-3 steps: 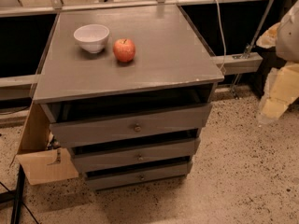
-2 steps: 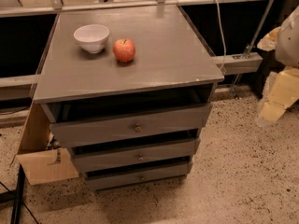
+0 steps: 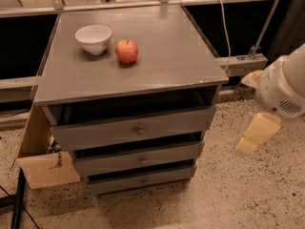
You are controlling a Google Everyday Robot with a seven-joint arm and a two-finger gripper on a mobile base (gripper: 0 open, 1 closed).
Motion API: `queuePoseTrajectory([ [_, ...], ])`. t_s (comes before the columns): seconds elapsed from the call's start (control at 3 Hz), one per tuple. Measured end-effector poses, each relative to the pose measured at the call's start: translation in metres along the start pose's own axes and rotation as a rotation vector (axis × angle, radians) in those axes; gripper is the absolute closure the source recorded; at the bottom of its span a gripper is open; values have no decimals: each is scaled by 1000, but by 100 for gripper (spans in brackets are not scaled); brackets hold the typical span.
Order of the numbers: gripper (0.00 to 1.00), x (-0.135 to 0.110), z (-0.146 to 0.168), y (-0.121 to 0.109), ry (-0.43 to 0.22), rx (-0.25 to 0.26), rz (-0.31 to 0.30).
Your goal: Open bottom drawer
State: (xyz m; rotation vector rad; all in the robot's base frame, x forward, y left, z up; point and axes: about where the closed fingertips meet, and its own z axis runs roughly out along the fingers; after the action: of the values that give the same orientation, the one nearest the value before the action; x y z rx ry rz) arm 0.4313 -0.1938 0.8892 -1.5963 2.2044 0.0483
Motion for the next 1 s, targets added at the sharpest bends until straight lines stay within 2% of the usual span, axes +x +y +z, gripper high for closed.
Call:
queuePoseTrajectory([
  [1.0,0,12,153,50,-115,-90,44],
])
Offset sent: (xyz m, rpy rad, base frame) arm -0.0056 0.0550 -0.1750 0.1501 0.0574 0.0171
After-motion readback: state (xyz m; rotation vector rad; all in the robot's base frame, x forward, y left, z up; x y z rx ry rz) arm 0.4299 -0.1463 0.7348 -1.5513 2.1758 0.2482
